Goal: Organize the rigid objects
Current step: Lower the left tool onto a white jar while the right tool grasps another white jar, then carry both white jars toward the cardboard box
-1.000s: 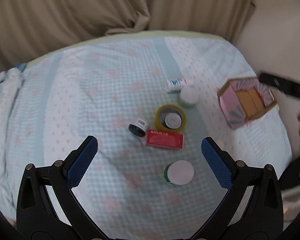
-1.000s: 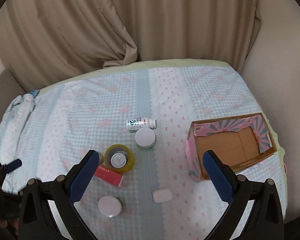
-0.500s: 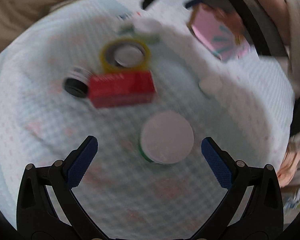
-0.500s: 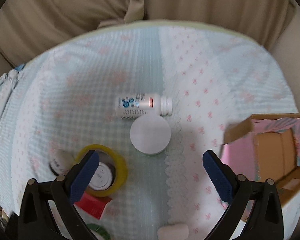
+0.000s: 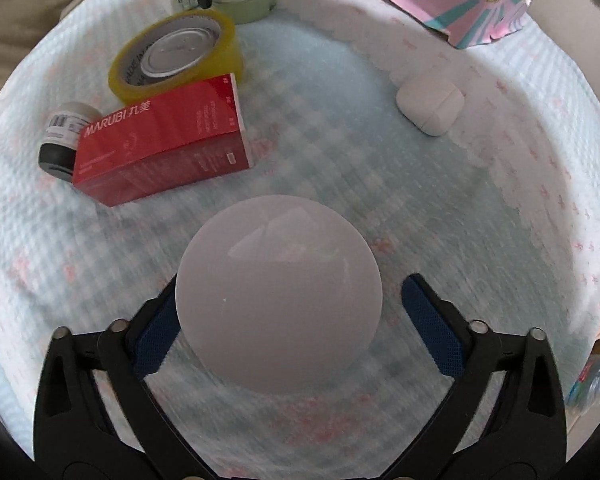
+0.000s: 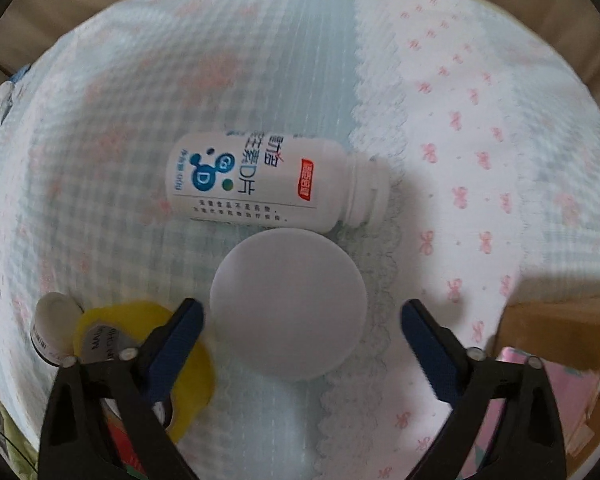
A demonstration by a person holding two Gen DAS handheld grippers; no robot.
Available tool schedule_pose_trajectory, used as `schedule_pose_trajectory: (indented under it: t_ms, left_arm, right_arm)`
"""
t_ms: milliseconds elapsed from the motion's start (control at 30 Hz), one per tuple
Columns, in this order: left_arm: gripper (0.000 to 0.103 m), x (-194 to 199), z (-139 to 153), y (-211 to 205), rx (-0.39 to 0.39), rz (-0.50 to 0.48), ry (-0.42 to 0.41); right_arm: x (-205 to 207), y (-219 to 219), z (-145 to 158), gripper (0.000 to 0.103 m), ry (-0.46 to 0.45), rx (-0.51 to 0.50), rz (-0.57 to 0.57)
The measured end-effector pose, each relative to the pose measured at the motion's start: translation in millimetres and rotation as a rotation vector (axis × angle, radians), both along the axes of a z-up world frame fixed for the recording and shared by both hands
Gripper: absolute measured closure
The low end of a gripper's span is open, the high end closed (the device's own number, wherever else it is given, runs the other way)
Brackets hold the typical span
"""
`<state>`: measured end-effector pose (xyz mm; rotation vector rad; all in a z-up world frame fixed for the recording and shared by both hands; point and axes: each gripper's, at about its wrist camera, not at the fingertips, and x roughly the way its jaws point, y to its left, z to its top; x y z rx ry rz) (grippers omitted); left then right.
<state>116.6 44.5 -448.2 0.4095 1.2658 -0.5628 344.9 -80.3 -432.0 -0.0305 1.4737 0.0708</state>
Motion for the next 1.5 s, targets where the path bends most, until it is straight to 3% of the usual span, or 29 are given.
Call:
schedule_pose_trajectory:
  t_ms: [100,167,233,500,800,1000,1133,1433,1500]
  left_arm:
    - [0.02,5.8,-4.0,-7.2,0.029,-0.002,0.012]
    - [0.034,10.7,-8.5,-12.3,0.058,0.0,0.01]
    - [0.035,15.2,-9.7,-13.3,0.05,0.005,0.022]
    - [0.035,18.2,1.4,-1.5,0.023,0.025,0.034]
    - [0.035,26.8,32.9,30.6,-0.021,0.095,-0.01]
    - [0.035,37.7,86.8,41.7,-0.051,0.132,-0.079]
    - [0.035,50.5,132.1,49.1,-0.074,0.146,-0.139]
    - [0.035,70.1,249.6,32.1,-0.15,0.175,-0.265]
    - [0.035,73.8,266.0,22.1,-0.155,0.178,-0.288]
  right_arm:
    - [7.2,0.6,-7.9,0.024,0.038,-0.011,0.02]
    - [10.7,2.0,-10.6,0.03,0.054,-0.004,0.037]
    - [12.7,4.7,-11.5,0.036,0.067,0.005,0.051]
    - [7.8,12.2,-7.0,0.037,0.071,-0.019,0.047]
    - [-8.9,26.3,33.1,0.037,0.043,-0.026,0.041]
    - [-23.6,33.0,91.7,0.037,0.002,-0.02,0.026]
    - [-36.5,31.6,154.1,0.037,-0.047,-0.011,0.01]
    - [-62.1,-14.8,284.7,0.037,-0.176,0.02,-0.051]
    - [-72.5,-32.3,300.1,0.037,-0.199,0.017,-0.054]
